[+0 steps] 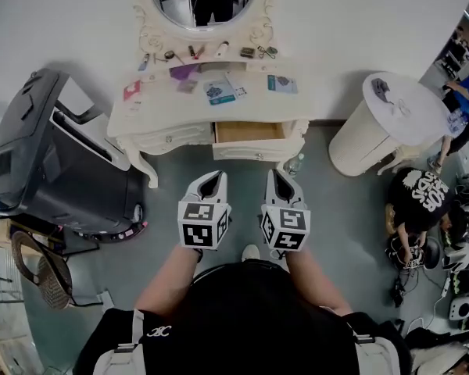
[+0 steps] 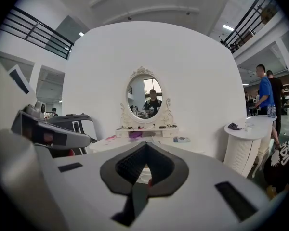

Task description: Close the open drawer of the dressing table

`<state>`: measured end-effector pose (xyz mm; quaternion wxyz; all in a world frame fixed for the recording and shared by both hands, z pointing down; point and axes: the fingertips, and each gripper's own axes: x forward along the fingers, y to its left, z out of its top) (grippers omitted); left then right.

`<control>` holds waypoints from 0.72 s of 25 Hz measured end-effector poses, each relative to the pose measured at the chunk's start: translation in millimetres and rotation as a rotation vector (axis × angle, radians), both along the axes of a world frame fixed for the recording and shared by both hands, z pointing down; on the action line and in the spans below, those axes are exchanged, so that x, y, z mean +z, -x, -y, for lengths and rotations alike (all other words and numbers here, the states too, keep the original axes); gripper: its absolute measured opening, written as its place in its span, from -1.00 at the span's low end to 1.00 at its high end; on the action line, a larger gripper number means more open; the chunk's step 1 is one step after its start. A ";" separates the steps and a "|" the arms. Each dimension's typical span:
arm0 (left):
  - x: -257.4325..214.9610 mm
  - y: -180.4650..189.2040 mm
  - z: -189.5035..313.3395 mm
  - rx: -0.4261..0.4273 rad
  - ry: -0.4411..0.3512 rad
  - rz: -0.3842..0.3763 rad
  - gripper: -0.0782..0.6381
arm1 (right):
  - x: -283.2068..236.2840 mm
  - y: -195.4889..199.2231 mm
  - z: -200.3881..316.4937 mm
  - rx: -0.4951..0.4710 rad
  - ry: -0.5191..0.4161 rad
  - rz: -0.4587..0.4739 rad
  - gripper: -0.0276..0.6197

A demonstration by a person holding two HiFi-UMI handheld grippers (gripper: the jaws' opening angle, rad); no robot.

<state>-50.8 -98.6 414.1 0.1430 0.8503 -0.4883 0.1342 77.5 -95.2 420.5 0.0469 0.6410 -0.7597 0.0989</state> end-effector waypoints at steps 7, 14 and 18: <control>5.3 -29.3 30.1 -0.033 0.015 0.025 -0.78 | 21.7 -26.1 30.7 -0.053 0.054 0.010 -0.89; 17.9 -53.2 42.6 -0.071 0.049 0.058 -0.78 | 39.9 -54.3 56.5 -0.079 0.085 0.055 -0.89; 27.2 -49.6 46.2 -0.104 0.078 0.075 -0.78 | 55.0 -58.4 67.5 -0.094 0.134 0.087 -0.89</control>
